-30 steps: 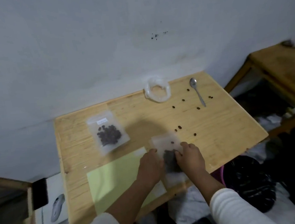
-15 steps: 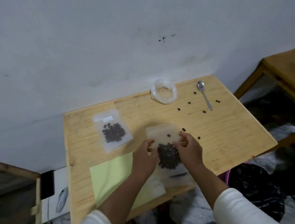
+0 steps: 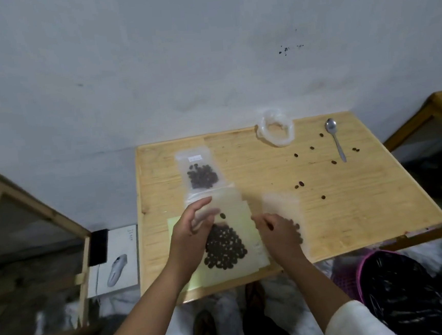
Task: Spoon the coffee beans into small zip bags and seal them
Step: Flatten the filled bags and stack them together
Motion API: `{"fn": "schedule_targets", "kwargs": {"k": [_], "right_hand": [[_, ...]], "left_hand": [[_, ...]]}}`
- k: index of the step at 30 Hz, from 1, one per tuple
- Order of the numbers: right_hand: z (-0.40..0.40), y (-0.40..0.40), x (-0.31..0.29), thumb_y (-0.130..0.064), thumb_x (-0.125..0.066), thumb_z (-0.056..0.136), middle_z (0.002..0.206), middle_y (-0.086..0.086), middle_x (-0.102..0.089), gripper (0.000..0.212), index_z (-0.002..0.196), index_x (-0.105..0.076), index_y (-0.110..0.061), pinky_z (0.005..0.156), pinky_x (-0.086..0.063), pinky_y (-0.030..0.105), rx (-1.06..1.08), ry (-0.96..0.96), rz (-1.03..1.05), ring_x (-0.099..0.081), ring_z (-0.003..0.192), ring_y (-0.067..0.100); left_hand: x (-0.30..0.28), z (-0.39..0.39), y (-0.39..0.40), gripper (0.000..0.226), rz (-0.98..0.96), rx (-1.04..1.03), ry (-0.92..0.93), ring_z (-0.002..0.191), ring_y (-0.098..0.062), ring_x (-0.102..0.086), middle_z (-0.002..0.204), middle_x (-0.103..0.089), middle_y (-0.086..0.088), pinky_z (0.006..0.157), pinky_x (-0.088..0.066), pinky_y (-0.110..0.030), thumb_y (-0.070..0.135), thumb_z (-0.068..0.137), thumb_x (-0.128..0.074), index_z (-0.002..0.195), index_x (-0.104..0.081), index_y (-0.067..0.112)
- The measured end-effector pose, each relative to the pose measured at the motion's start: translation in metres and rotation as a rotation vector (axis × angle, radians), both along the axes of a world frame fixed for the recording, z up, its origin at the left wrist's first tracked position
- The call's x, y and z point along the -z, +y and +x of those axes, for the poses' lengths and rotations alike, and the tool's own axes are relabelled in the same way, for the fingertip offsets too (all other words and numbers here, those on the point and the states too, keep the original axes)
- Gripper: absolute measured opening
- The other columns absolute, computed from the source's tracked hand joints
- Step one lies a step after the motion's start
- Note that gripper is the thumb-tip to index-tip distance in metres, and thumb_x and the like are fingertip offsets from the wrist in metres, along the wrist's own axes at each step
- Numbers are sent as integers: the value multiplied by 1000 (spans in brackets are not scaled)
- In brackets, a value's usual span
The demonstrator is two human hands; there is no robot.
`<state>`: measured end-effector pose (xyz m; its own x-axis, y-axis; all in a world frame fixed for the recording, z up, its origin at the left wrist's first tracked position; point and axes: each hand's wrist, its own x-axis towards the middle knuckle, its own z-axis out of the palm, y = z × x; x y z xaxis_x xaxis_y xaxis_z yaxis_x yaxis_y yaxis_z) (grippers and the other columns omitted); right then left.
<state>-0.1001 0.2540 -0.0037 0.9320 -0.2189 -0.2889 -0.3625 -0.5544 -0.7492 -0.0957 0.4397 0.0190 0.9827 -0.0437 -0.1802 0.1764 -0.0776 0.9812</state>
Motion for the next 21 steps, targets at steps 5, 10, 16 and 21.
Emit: {"fn": "schedule_targets", "kwargs": {"k": [5,10,16,21], "right_hand": [[-20,-10,40,-20,-51,92,105,11,-53,23,98,-68,-6,73,-36,27,-168,12,-450,-51,100,25],[-25,-4,52,-24,-51,91,99,8,-51,24,86,-70,-8,64,-38,28,-179,-29,-621,-49,98,25],[-18,5,50,-19,-55,88,102,3,-58,17,90,-70,-11,68,-37,25,-115,-26,-607,-47,103,21],[-14,13,42,-8,-49,87,96,8,-56,12,85,-61,-7,71,-37,27,-109,-54,-572,-48,96,24]], "left_hand": [[3,-23,26,27,26,-84,35,105,-14,-64,109,-69,4,98,-47,-35,23,91,-58,108,-60,44],[4,-33,36,25,36,-97,39,113,-21,-60,119,-65,4,102,-43,-45,41,85,-61,107,-58,52],[-4,-39,38,33,30,-101,24,110,1,-55,117,-59,21,91,-46,-18,18,91,-58,104,-59,48],[-9,-42,41,39,68,-95,19,111,13,-43,118,-51,29,82,-35,-4,13,91,-58,107,-55,47]]}}
